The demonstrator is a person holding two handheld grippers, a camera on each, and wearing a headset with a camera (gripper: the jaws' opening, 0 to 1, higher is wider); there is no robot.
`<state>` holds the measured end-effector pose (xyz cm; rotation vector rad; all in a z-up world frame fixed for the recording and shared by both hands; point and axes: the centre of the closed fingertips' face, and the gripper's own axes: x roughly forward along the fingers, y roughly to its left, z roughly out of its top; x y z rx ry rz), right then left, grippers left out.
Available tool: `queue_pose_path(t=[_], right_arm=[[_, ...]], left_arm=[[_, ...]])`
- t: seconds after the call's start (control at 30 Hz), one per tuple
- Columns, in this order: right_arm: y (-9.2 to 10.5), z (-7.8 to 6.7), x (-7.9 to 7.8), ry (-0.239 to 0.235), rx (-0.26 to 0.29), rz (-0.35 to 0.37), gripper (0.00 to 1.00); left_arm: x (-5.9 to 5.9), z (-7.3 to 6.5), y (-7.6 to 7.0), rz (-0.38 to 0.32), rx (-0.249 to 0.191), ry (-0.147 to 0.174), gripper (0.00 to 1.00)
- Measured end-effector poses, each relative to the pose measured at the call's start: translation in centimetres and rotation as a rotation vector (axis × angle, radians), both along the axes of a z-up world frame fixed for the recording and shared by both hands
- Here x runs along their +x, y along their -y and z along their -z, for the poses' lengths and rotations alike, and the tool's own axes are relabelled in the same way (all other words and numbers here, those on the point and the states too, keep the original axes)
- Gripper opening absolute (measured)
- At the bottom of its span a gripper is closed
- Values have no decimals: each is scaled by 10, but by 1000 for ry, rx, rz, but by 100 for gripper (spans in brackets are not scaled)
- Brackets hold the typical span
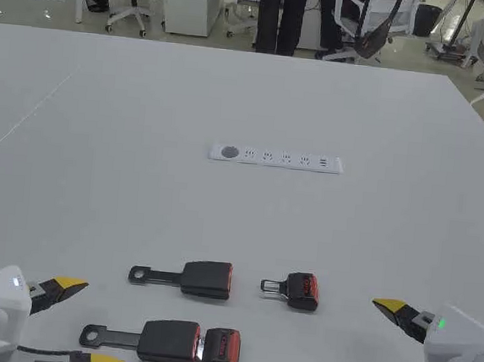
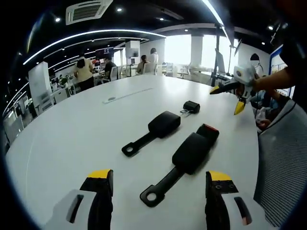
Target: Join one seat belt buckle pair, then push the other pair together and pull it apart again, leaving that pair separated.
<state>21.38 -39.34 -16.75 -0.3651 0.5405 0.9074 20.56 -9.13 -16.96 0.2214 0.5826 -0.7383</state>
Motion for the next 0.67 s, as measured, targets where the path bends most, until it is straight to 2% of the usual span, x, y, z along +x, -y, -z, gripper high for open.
queue_pose_path(t=[0.07,0.23,0.3,0.4,0.5,0.67], right_arm=[[-4,-3,-3,4,28,24,91],[-10,-5,-11,25,50,42,93],[-13,-6,-14,24,60,56,95],[-16,-7,-16,21,84,73,97],[-18,-7,-17,33,95,78,99],[-19,-10,-16,36,146,95,99]], left_arm=[[-1,-1,2,-13,-9,12,83],[-2,-6,6,-42,-18,41,84],[-5,-7,9,-47,-21,41,85],[-10,-3,12,-44,-21,34,87],[-12,-1,9,-54,-29,28,90],[-11,-2,10,-60,-38,49,98]])
